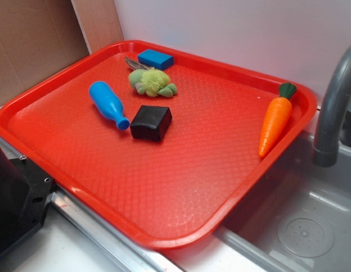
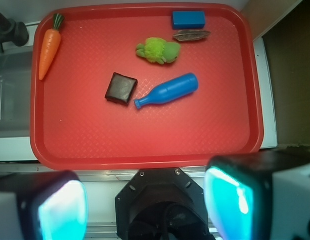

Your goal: Grab the green animal.

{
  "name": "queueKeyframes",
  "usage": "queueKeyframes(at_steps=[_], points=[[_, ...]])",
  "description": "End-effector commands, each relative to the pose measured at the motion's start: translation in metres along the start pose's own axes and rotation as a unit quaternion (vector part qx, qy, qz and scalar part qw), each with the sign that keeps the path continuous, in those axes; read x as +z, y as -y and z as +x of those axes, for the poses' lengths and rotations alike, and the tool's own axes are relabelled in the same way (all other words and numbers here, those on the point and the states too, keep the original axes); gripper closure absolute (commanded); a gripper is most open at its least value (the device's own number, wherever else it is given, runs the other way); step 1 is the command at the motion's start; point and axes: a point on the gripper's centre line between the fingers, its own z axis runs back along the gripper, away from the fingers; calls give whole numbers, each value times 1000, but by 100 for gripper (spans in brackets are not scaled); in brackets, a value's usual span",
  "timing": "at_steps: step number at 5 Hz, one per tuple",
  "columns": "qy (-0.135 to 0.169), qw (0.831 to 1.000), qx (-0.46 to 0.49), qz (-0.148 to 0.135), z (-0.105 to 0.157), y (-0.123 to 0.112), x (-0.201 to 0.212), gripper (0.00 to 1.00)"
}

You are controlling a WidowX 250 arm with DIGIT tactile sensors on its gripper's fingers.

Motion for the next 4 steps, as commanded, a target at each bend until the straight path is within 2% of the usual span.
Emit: queueKeyframes(at_steps=[1,2,3,4], points=[[0,1000,0,0,0,0,0,0],[-5,996,-92,20,20,-27,-38,0],[31,977,-211,-20,55,-42,-72,0],[28,953,-301,-21,87,-44,-116,0]])
